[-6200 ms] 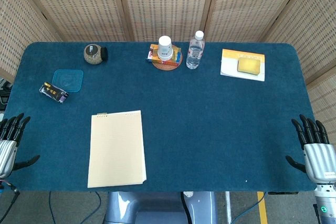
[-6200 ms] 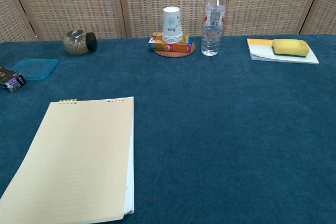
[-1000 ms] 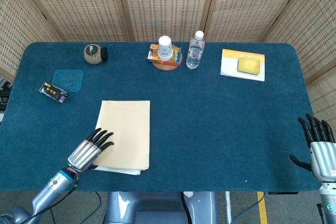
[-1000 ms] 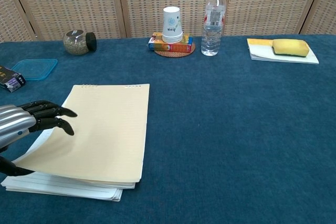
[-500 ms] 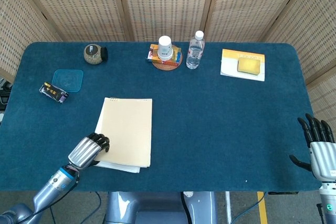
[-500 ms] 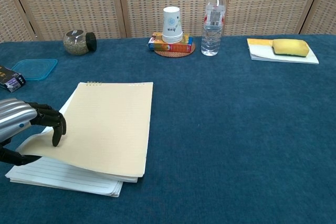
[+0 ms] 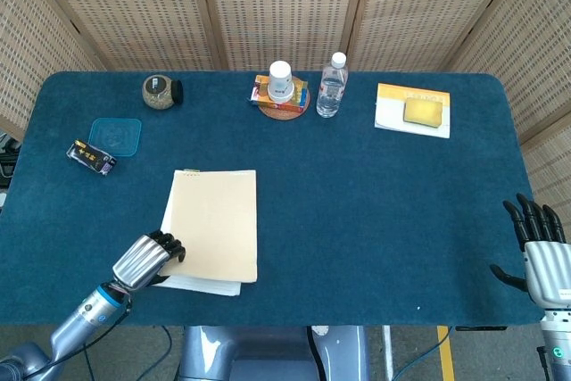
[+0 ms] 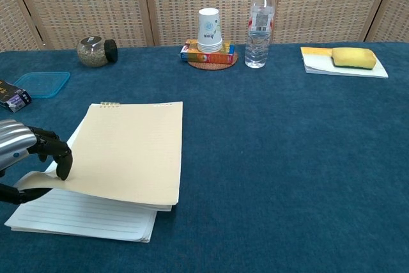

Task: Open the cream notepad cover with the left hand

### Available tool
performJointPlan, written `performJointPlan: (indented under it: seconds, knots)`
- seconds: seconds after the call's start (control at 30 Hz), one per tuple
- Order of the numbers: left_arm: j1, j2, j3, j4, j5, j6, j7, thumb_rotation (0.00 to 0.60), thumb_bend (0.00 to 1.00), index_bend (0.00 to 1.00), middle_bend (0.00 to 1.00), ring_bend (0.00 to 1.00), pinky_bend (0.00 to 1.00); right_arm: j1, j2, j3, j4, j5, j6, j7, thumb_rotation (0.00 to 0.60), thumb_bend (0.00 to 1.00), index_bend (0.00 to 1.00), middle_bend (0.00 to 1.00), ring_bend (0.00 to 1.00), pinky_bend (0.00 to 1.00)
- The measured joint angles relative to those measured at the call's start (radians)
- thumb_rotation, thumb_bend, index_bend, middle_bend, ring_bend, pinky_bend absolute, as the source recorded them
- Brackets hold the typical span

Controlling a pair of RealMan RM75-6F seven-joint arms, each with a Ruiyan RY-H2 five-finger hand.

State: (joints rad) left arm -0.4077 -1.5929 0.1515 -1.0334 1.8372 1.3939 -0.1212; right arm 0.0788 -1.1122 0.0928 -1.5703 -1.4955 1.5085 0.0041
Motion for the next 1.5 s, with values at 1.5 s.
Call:
performJointPlan:
  seconds: [1.5]
  knots:
    - [-0.242, 0.144, -0.418, -0.094, -0.605, -0.33, -0.37, 0.6, 0.46, 0.52, 0.36, 0.33, 0.39, 0.02, -0.03, 0.014, 0.032, 0.058, -0.052, -0.047, 0.6, 0.0, 0.03, 0.0, 0.0, 0.0]
